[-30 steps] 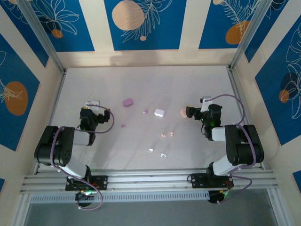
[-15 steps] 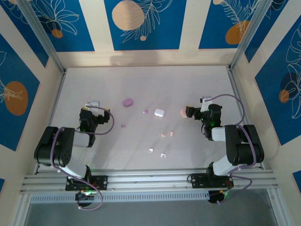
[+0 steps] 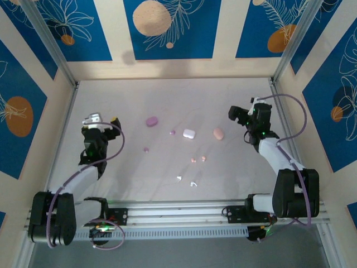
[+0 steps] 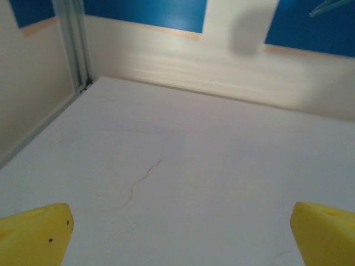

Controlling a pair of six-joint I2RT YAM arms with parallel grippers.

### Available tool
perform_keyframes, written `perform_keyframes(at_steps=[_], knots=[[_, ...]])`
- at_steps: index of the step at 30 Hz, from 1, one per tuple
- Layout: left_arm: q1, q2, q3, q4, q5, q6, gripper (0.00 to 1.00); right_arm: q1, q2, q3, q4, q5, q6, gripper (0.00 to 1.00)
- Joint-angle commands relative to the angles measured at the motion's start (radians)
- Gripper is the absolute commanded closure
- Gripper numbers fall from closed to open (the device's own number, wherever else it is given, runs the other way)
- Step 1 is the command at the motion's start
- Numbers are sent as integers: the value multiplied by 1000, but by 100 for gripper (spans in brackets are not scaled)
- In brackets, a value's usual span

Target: Insert the wireless bluetooth earbuds into the charging case

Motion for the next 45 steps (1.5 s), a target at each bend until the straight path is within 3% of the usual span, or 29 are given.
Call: perform_keyframes(at_steps=[1, 4, 8, 10, 13, 21, 28, 45], knots=[[0, -39, 72, -247, 1, -258, 0, -26, 32, 56, -306, -189, 119, 1], [1, -80, 28, -255, 88, -376, 0, -43, 86, 95, -345, -334, 115, 4], [-1, -88, -108, 12, 347, -466, 0, -47, 184, 158, -406, -377, 94, 9], [-5, -64, -93, -7, 459, -497, 0, -49, 255, 211, -444, -417, 68, 16], [-30, -60, -85, -53, 541, -499, 0, -36, 347, 276, -479, -455, 42, 21], [-182, -154, -79, -221, 490, -445, 0, 25, 509, 438, -578, -405, -64, 21], [-307, -166, -73, -242, 466, -425, 0, 82, 593, 514, -654, -343, -130, 22], [-350, -295, -66, -377, 400, -379, 0, 247, 586, 508, -730, -81, -239, 24]])
